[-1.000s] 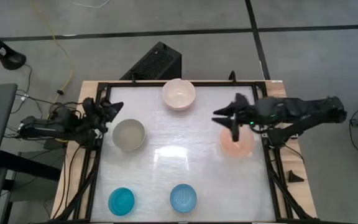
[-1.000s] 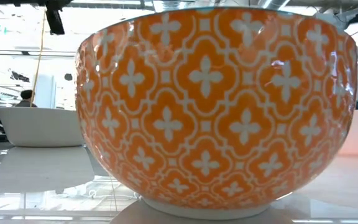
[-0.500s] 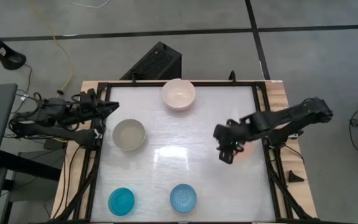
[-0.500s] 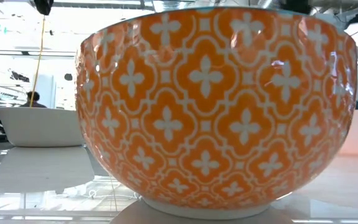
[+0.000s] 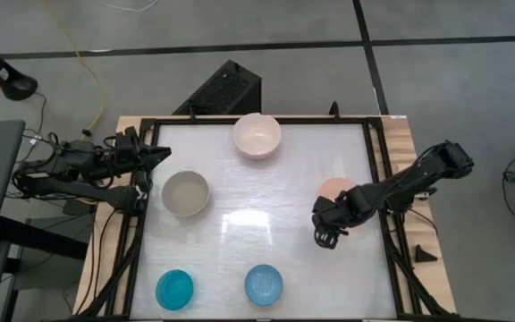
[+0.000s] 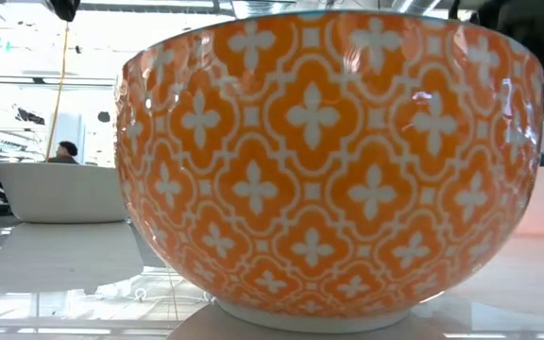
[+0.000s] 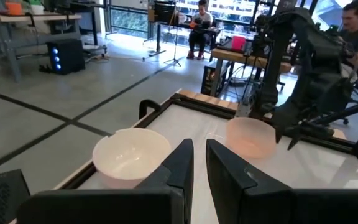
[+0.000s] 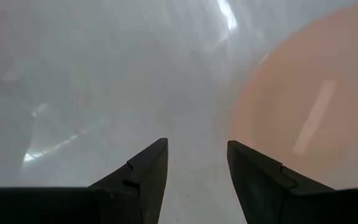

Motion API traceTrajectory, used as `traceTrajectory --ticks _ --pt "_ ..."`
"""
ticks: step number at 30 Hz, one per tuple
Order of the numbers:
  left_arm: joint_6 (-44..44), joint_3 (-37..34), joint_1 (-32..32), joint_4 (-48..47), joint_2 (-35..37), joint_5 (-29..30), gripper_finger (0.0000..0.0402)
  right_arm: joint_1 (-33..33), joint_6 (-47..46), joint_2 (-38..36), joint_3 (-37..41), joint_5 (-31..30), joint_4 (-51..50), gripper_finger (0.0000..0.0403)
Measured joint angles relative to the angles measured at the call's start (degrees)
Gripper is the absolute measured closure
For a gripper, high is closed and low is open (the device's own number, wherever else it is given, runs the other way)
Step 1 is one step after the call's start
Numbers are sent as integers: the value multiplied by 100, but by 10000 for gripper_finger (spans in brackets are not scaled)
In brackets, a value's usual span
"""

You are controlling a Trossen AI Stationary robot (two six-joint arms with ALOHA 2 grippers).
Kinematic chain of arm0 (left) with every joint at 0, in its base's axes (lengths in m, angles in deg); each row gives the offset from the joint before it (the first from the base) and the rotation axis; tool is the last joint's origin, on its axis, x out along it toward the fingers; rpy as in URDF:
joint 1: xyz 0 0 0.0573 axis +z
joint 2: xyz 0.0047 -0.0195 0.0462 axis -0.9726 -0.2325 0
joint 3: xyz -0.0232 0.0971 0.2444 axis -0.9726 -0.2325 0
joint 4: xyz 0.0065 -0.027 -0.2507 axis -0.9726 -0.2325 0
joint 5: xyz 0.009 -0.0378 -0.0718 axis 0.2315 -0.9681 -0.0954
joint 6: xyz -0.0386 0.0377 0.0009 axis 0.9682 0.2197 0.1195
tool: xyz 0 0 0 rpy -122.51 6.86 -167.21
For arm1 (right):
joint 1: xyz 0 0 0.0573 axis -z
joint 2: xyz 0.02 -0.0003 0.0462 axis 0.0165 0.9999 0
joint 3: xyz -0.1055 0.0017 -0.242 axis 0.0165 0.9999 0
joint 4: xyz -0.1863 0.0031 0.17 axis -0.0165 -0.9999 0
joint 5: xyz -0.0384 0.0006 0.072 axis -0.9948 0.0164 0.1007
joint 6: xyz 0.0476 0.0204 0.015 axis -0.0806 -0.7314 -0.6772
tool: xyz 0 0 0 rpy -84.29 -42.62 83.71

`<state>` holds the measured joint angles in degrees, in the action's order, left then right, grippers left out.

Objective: Nest bowls inside each other
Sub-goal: Stack the orange bowl on top of the white bowl

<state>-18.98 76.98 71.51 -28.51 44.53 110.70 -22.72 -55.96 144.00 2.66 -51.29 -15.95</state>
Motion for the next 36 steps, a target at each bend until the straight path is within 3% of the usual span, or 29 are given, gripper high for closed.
traceTrajectory --ticks 10,17,22,29,36 --pt "152 0 0 7 0 -186 370 399 -321 1 1142 -9 1295 217" --pt "326 0 -2 54 0 -314 370 902 -116 -116 1193 32 2158 278" --pt "382 0 0 52 1 -331 370 1061 257 -568 1184 78 3255 280" --pt "520 0 -2 50 0 -332 370 1410 122 -1157 819 -607 1637 250" --pt "531 0 -1 48 0 -330 370 1638 -7 -1432 778 -164 315 226"
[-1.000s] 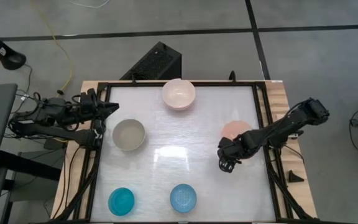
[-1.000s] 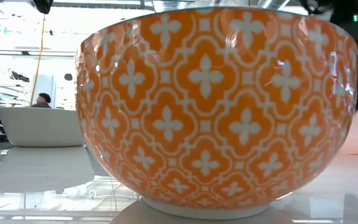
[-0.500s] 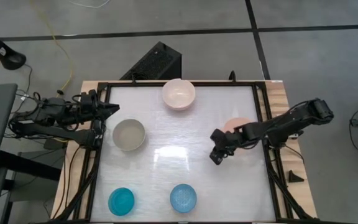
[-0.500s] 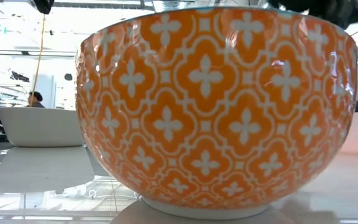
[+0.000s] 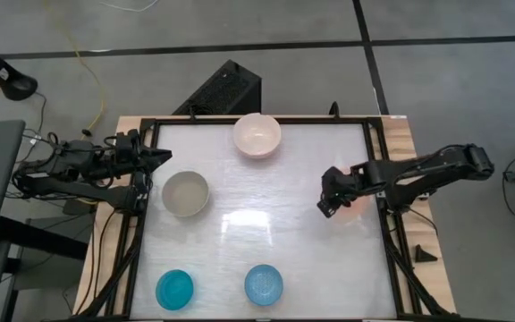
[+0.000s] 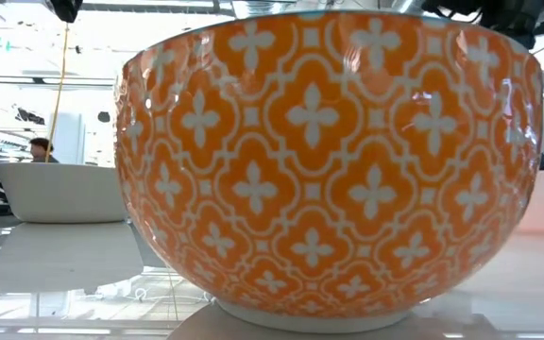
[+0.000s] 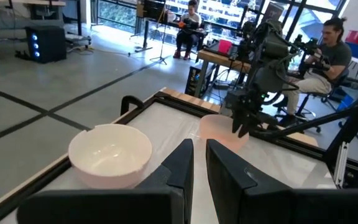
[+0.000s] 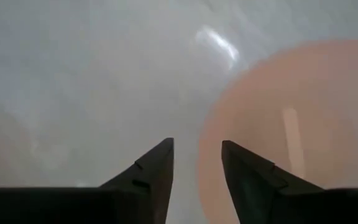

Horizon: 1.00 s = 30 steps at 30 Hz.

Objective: Nest bowls inside each other
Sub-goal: Stack the orange bowl on top of the white bowl

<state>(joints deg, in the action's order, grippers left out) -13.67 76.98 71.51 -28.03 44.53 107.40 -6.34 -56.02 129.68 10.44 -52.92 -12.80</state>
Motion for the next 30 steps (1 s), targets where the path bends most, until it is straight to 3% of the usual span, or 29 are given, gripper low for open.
traceTrajectory --ticks 19,22,28,30 --pt "103 -2 -1 -2 0 35 370 77 314 983 462 606 246 226" --pt "107 -2 1 -1 0 35 370 233 385 1172 580 797 586 252" --pt "111 -4 0 0 -2 31 370 571 700 1365 747 1535 2455 350" --pt "136 -4 -1 0 -2 28 370 694 918 1362 673 1610 3289 354"
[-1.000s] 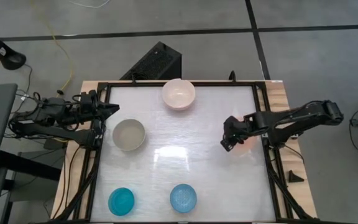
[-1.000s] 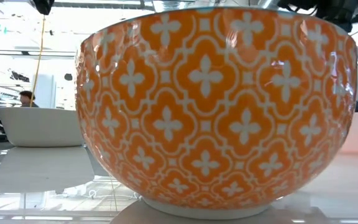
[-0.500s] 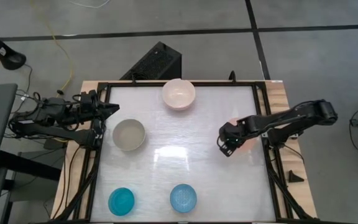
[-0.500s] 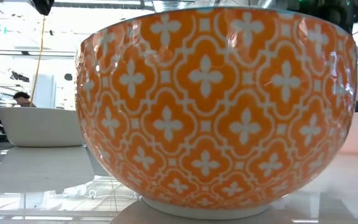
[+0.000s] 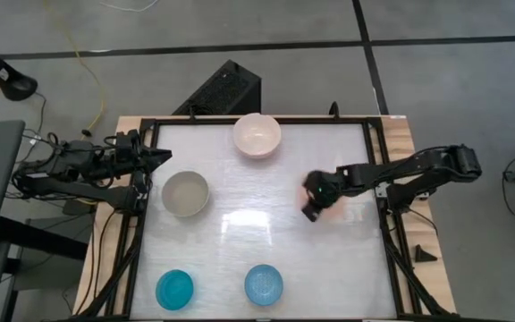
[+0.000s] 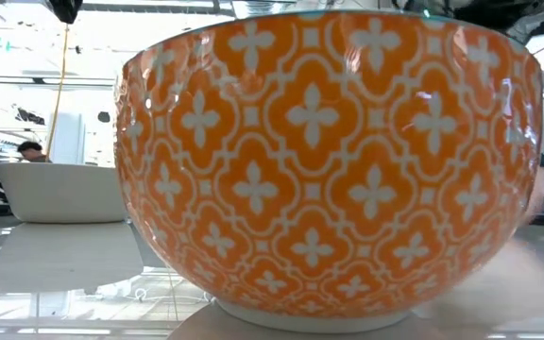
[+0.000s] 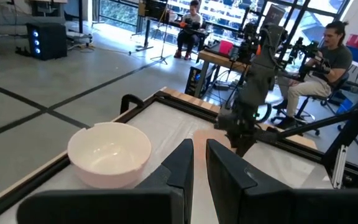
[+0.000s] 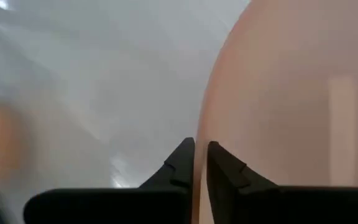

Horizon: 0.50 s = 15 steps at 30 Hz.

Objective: Nest bowls inside each other
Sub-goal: Stack the orange bowl on top of the white bowl

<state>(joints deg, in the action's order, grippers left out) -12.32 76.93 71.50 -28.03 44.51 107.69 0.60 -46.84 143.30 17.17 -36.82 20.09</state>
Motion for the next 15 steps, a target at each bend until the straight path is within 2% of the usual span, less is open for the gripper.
traceTrajectory --ticks 3,10,15 --pt "58 0 0 0 0 -12 370 210 319 -62 -118 205 1148 375" --pt "115 0 1 2 -7 -12 370 896 598 -85 -202 354 3957 372" --pt "118 -4 0 -4 -115 -11 370 1329 1114 65 -487 348 4785 373"
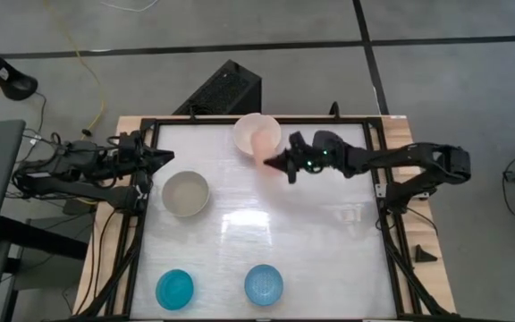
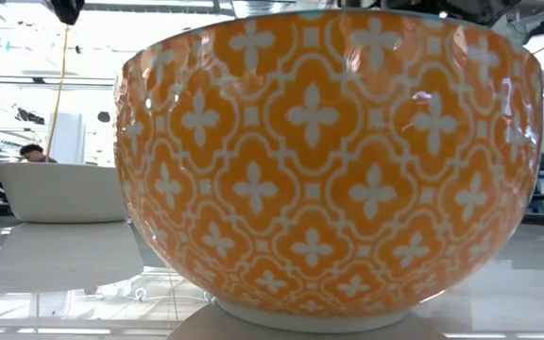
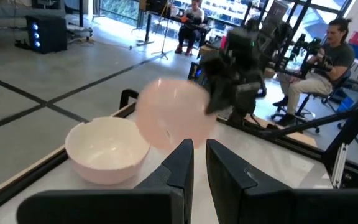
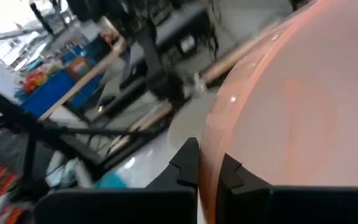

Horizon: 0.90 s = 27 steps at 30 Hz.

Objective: Nest bowls inside each other
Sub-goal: Stack the orange bowl on top of the white bowl

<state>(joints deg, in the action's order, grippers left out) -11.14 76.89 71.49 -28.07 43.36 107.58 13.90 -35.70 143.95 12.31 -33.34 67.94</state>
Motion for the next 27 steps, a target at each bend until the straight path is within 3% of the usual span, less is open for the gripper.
traceTrajectory --ticks 3,8,16,21,27 --pt "5 0 0 4 -85 0 370 306 336 53 -429 50 -54 373" --pt "10 0 0 5 -310 0 370 688 1277 599 -1406 19 -1544 373" --pt "261 0 0 39 -486 22 370 781 3128 2398 -4158 338 -4591 373" --pt "461 0 0 141 -479 31 370 821 4247 3448 -6011 -178 -6605 372" --pt "483 0 0 347 -480 65 370 817 4946 4538 -7640 -861 -8628 372"
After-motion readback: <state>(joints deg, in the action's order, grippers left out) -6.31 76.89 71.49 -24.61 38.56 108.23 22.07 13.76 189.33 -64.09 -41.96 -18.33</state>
